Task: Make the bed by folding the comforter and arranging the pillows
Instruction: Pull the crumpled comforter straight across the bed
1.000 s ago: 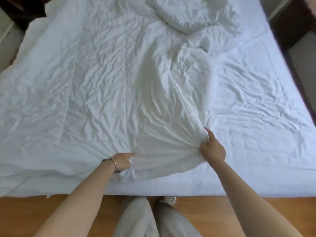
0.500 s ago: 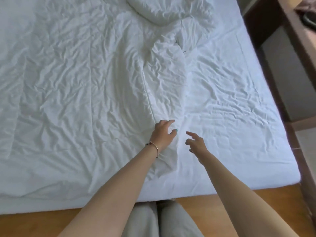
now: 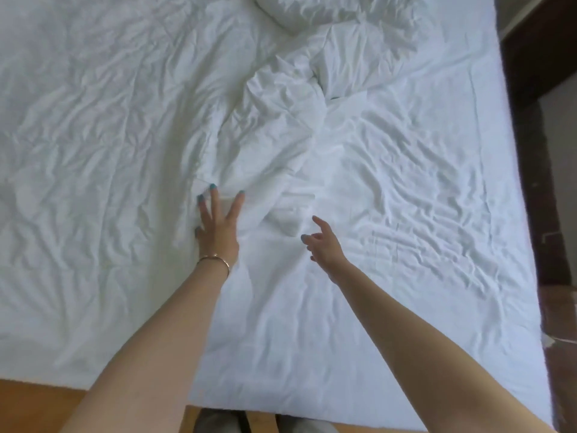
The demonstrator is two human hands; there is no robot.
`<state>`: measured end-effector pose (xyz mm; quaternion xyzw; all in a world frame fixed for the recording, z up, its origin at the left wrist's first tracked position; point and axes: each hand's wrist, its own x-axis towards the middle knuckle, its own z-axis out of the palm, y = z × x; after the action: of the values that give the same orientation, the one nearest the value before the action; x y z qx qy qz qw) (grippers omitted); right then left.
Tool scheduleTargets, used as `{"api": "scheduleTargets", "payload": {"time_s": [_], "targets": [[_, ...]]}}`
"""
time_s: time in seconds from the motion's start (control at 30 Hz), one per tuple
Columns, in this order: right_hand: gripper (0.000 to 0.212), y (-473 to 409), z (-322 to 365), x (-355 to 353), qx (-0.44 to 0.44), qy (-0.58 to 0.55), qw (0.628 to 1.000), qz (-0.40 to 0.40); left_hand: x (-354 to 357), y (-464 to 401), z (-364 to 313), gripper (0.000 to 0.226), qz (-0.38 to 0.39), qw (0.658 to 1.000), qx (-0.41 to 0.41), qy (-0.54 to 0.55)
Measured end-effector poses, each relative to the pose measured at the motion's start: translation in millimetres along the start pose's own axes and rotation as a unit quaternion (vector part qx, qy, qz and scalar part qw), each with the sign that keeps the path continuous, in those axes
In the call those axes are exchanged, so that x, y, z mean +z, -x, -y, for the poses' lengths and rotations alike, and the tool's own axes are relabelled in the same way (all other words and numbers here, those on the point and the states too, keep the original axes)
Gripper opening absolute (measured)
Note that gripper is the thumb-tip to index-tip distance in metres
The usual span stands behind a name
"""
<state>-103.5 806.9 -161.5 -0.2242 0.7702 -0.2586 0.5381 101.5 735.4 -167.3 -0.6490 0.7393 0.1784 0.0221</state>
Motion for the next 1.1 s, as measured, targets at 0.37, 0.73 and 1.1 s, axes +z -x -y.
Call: {"api": "scheduleTargets", "payload": {"time_s": [0.37, 0.73, 1.1], "targets": [[0.1, -82, 45, 38, -0.03, 0.085, 0.995, -0.037, -24, -55, 14, 0.081, -0.036, 0.927, 0.273, -0.256], [0.087, 21, -73, -92, -0.098, 0.065, 0.985, -0.126, -8, -2, -28, 0.082, 0.061, 0.957, 0.146, 0.243], [0.076, 174, -238, -213, 0.101, 0.108, 0.971, -0.186, 11, 107, -60, 0.083, 0.204, 0.979, 0.014, 0.007]]}}
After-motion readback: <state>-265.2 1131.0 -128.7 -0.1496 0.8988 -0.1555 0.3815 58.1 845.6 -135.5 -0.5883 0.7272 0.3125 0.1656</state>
